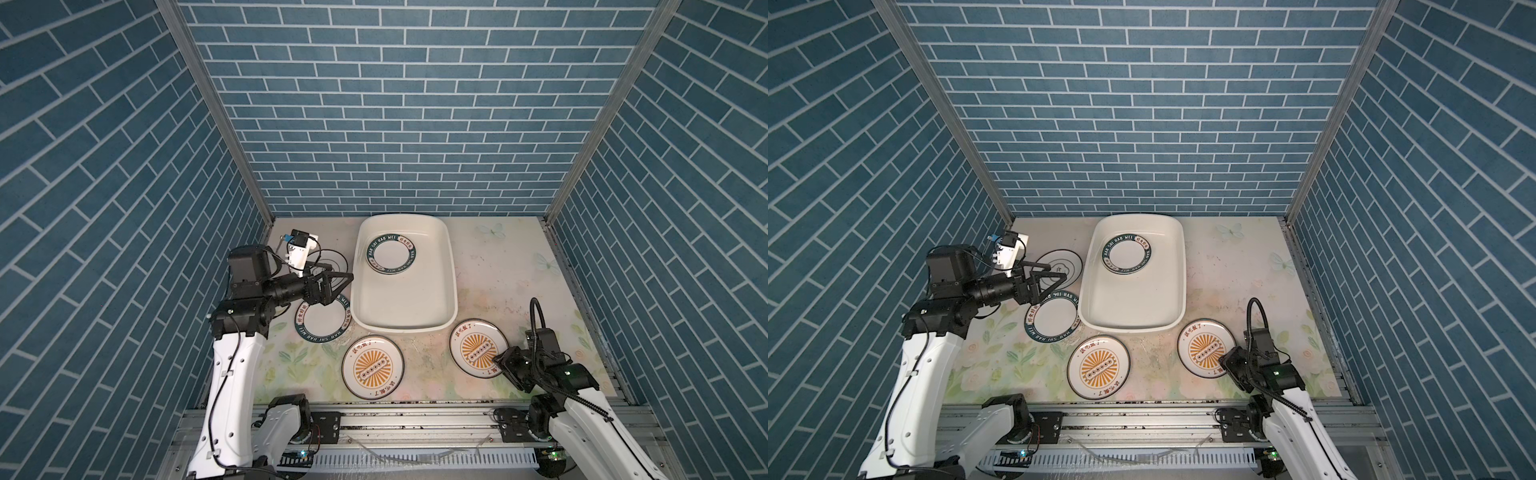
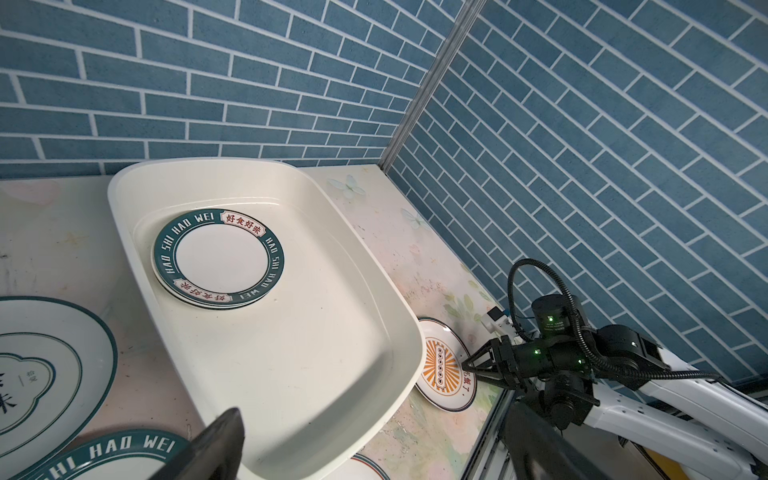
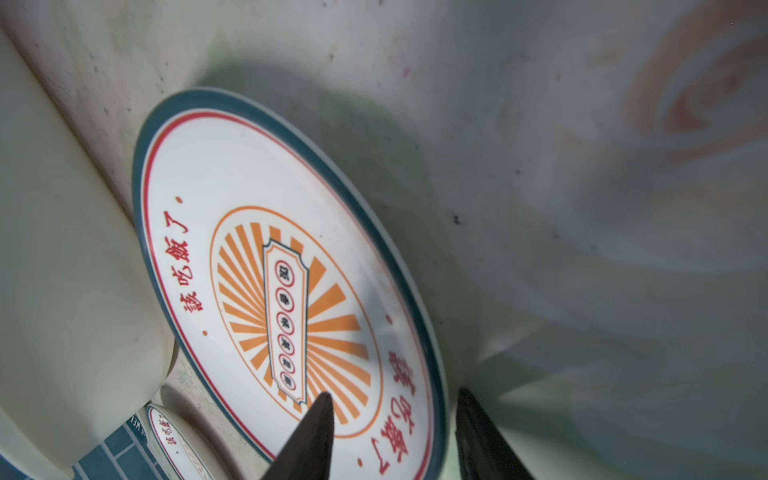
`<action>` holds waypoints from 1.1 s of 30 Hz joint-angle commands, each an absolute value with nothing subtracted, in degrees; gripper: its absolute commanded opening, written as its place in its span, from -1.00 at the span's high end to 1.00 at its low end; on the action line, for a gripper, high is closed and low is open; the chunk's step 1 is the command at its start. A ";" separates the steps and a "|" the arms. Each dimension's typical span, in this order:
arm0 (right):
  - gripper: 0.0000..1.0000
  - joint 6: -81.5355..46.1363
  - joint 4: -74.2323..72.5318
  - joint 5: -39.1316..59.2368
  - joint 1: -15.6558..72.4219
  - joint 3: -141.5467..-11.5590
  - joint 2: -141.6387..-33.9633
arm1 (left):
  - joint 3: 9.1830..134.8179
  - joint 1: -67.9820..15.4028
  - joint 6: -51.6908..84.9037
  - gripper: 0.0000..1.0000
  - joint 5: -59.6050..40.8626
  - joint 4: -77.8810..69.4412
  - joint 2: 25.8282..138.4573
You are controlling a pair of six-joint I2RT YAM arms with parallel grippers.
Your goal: Place the plates into the plastic bin on the countertop
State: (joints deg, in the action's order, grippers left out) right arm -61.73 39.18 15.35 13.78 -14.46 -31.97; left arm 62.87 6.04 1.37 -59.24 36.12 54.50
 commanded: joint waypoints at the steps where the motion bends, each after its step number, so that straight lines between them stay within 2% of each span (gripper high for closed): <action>1: 0.05 -63.71 40.41 14.04 13.25 -11.68 -31.94 | 63.90 6.24 1.45 -0.99 -60.10 35.76 53.96; 33: 0.29 -66.90 34.76 15.21 11.31 -6.40 -27.62 | 63.81 6.24 2.30 -0.99 -60.03 35.26 53.56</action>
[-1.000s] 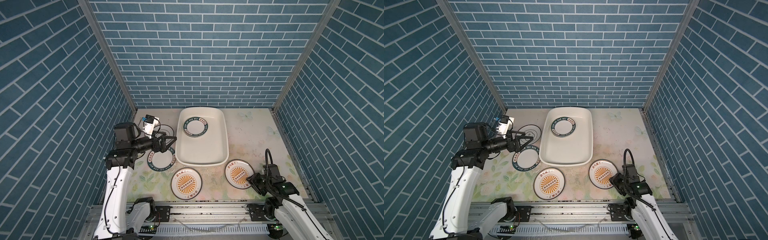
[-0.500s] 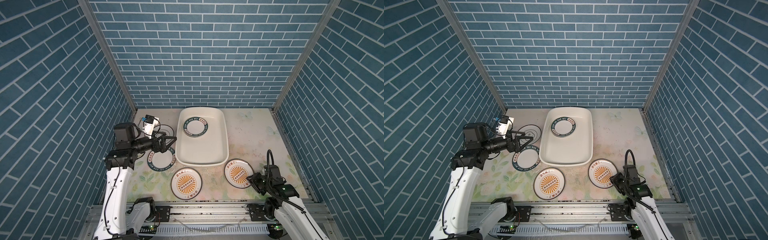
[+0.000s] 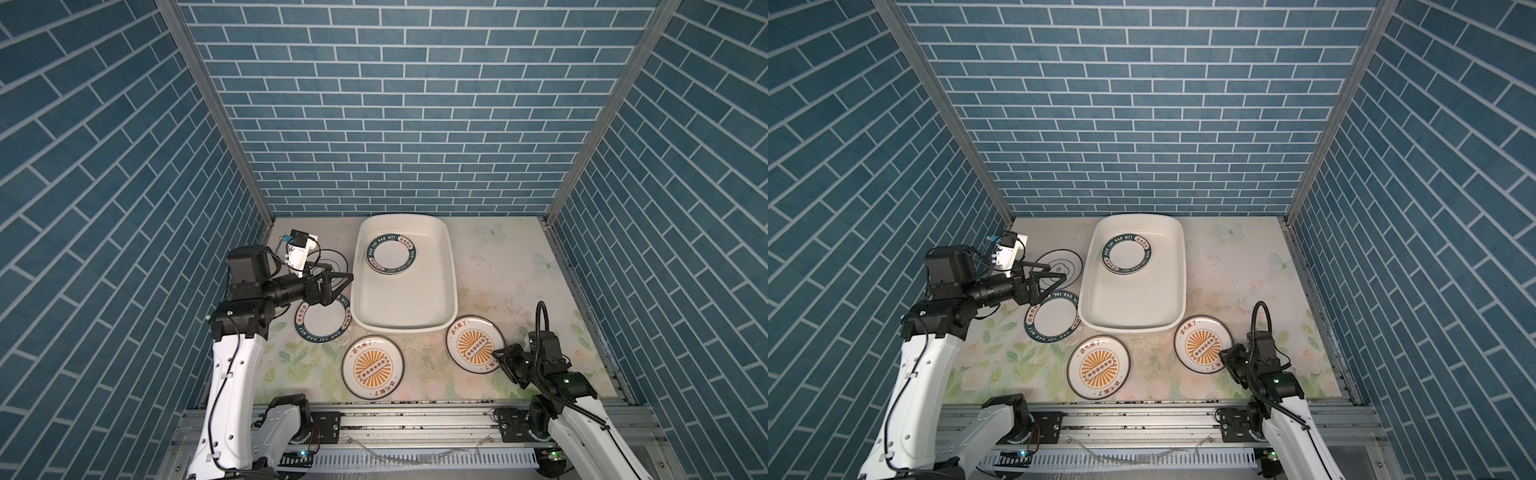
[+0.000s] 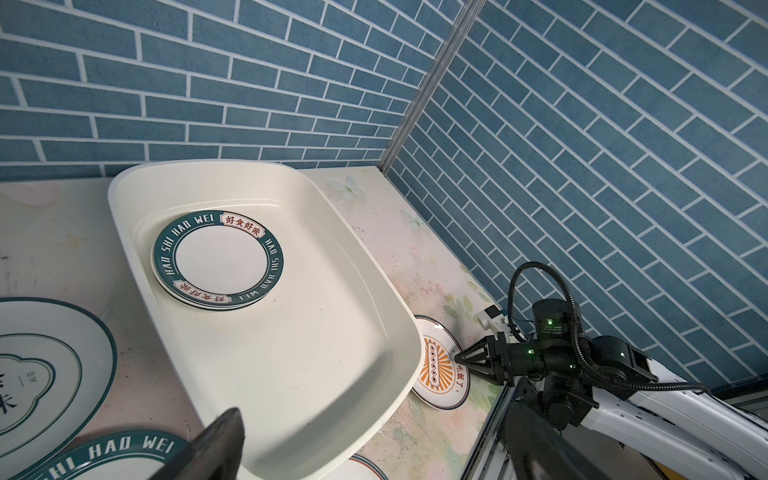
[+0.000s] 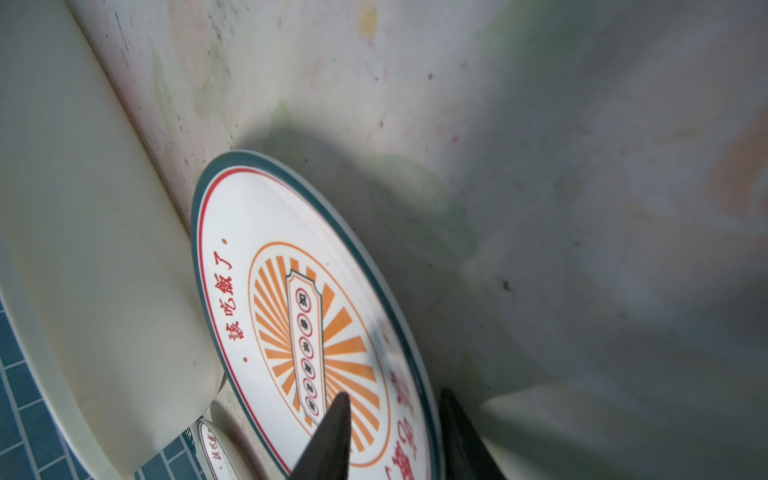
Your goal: Place the plates into the plastic bin on the countertop
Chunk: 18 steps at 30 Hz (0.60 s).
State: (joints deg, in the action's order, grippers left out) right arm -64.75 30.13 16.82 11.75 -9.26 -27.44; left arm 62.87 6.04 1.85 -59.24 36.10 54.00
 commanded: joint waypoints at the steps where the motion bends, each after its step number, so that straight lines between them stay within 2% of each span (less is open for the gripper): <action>1: 0.30 -66.91 34.79 15.12 11.36 -6.48 -27.58 | 63.72 6.24 2.29 -0.99 -60.03 35.25 53.56; 18: 0.39 -67.44 32.73 15.29 10.15 -4.53 -25.09 | 63.63 6.24 2.46 -0.99 -60.03 35.18 53.79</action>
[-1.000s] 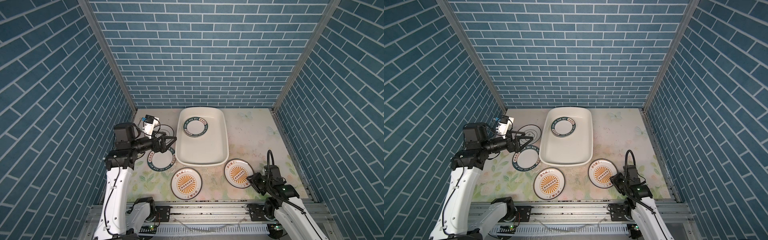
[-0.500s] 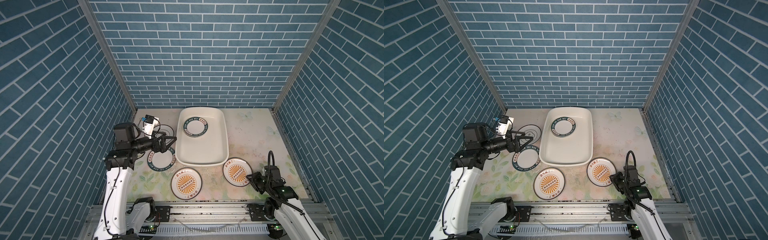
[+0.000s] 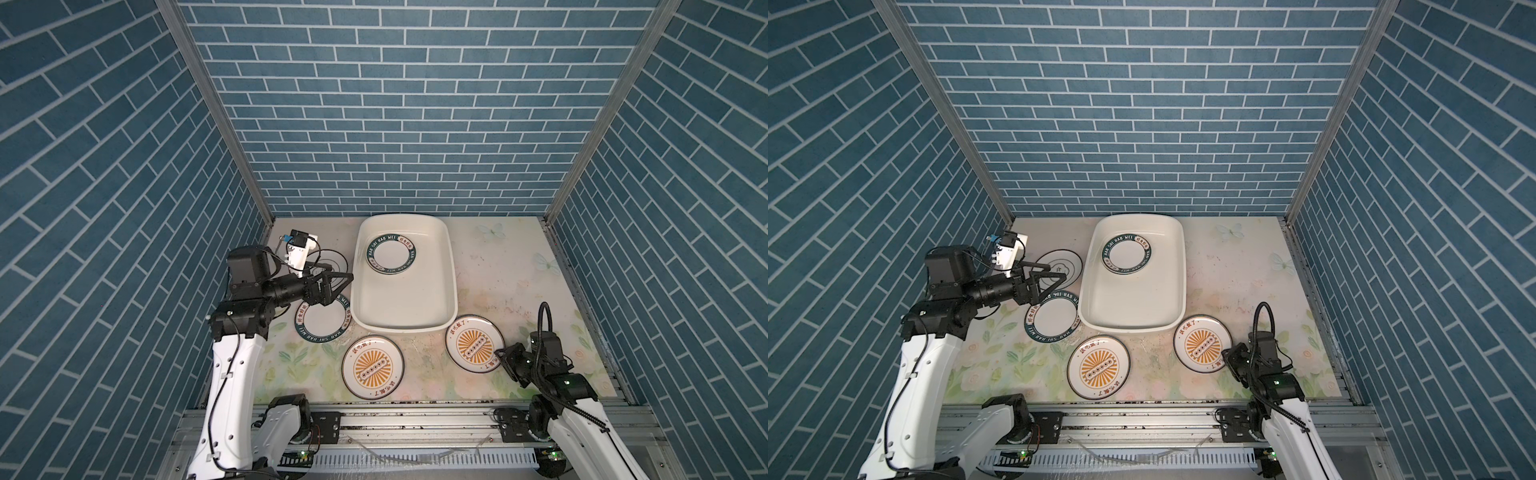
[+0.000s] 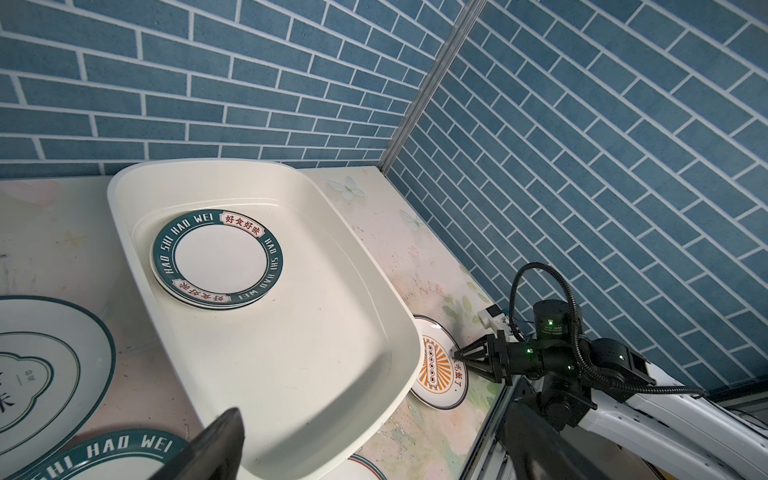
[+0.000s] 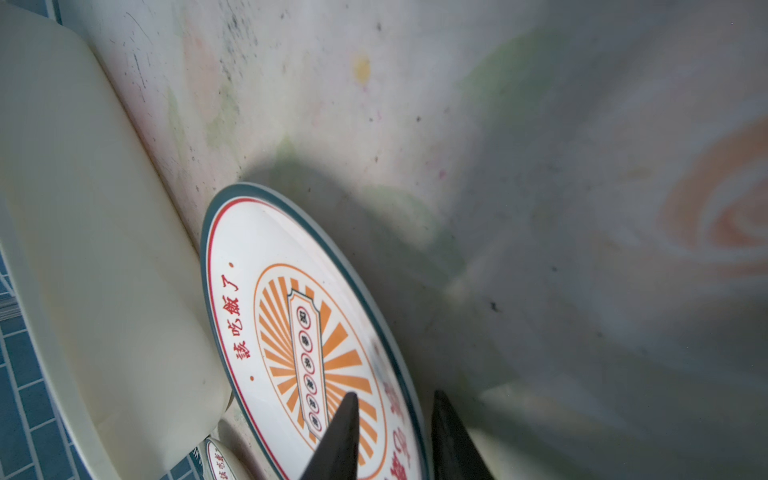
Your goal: Place the plates into the plastic bin on the countertop
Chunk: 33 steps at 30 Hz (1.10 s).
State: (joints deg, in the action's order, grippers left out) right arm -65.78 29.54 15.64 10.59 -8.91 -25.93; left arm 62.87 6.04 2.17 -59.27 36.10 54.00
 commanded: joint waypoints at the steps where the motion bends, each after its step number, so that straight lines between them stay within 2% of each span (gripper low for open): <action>1: 0.39 -67.44 32.40 15.45 10.05 -4.26 -25.11 | 63.72 6.24 2.46 -0.99 -59.99 35.25 53.79; 26: 0.44 -65.68 20.48 18.54 7.98 -1.89 -34.43 | 63.55 6.42 2.89 -0.99 -60.05 34.88 53.17; 33: 0.52 -65.84 18.61 18.81 7.63 -0.68 -34.13 | 63.45 6.53 3.21 -0.99 -60.21 34.64 53.09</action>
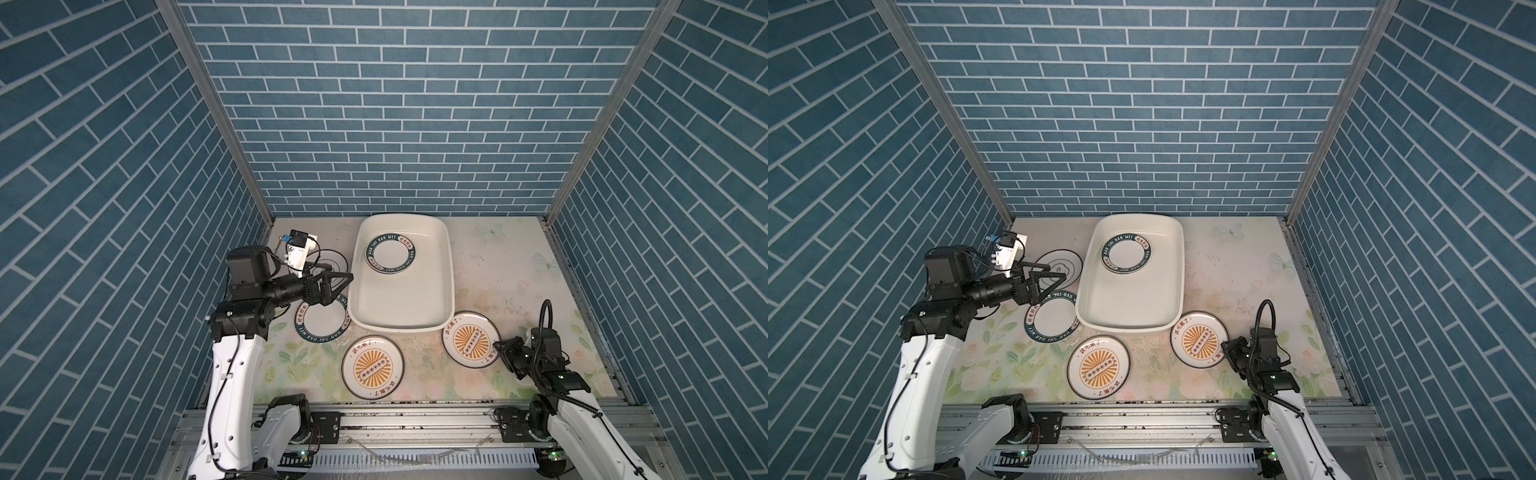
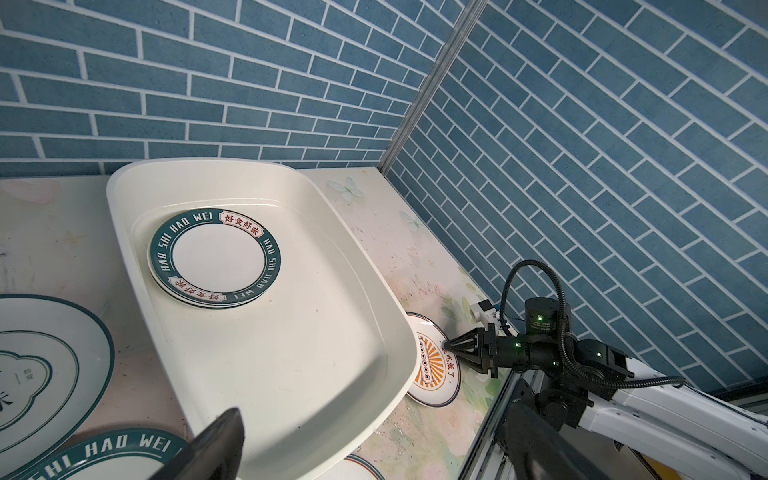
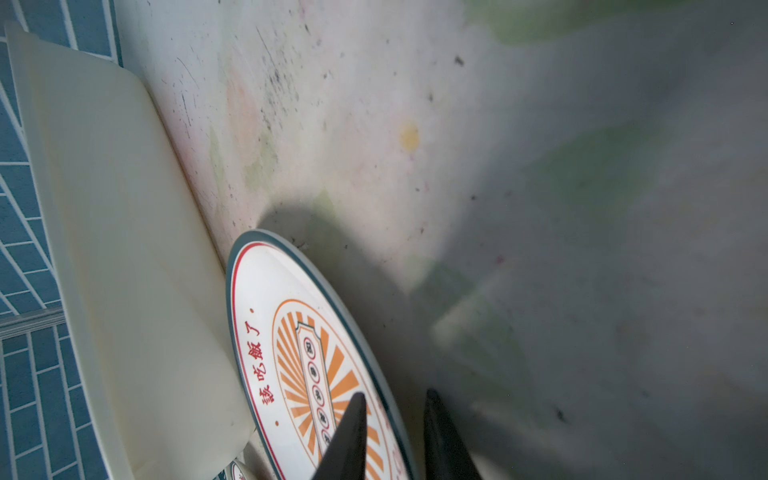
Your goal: Place the plates into the plastic bin on the countertop
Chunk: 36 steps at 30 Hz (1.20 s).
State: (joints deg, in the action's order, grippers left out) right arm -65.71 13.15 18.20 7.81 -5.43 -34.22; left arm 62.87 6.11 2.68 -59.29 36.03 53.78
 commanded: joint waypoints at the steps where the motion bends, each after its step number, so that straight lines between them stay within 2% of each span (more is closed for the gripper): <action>1: 0.54 -65.78 18.56 18.81 7.56 -0.54 -33.98 | 63.41 6.52 3.18 -0.99 -60.21 34.60 53.02; 6: 0.64 -65.73 18.98 18.82 7.38 -0.49 -33.15 | 63.11 6.75 3.86 -0.99 -60.47 33.93 52.93; 36: 0.97 -61.60 24.01 16.53 6.68 -4.95 -27.04 | 63.46 7.47 4.81 -0.99 -60.87 33.28 52.80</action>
State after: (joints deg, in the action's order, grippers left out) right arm -63.40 14.94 17.41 6.98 -6.02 -27.97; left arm 62.87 7.01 4.36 -59.75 34.35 53.58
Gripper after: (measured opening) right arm 0.074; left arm 0.996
